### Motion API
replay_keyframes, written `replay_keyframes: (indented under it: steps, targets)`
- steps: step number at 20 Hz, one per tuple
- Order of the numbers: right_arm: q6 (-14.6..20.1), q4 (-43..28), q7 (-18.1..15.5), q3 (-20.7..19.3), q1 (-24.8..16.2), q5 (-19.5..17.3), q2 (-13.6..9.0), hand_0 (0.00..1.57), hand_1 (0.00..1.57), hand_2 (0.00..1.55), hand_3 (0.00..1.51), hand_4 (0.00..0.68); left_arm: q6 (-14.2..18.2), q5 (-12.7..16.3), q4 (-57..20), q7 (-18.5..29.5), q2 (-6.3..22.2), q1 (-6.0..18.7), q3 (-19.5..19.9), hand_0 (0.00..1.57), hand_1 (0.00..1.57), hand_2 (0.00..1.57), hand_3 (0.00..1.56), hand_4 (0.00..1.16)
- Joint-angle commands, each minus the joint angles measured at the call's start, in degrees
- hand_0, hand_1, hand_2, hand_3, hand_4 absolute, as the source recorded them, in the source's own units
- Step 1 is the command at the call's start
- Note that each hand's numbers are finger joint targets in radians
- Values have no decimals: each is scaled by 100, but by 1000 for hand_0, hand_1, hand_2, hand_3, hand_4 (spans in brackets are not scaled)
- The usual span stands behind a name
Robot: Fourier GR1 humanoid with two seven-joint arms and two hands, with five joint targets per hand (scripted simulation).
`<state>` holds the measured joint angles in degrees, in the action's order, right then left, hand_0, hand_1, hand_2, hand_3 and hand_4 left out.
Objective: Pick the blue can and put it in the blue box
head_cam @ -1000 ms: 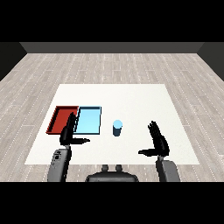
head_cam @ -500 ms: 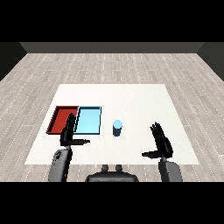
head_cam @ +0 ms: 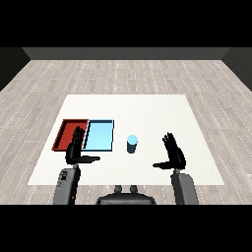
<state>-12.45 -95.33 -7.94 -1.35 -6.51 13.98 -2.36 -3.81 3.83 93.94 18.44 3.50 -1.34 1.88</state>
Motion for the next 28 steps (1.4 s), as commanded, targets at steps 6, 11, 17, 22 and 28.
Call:
replay_keyframes:
  steps: [6, 11, 17, 22, 28]
  targets:
    - [715, 519, 145, 457, 610, 27, 232, 0, 0, 0, 0, 0, 84, -59, 727, -339, -73, -349, -119, 0, 0, 0, 0, 0]
    - [748, 1317, -5, 259, 1100, 184, 233, 0, 0, 0, 0, 0, 49, -151, -190, 62, -59, 188, 27, 0, 0, 0, 0, 0]
    - [918, 2538, -645, 477, 1752, 172, 235, 0, 0, 0, 0, 0, -139, 100, 284, -42, -26, -238, 78, 0, 0, 0, 0, 0]
    - [1354, 2708, -904, 1250, 1663, 643, 236, 0, 0, 0, 0, 0, 18, -36, 397, -242, -86, -61, 8, 0, 0, 0, 0, 0]
    - [1621, 2449, -628, 1531, 1739, 417, 236, 0, 0, 0, 0, 0, -22, -35, 331, -130, -137, -271, 5, 0, 0, 0, 0, 0]
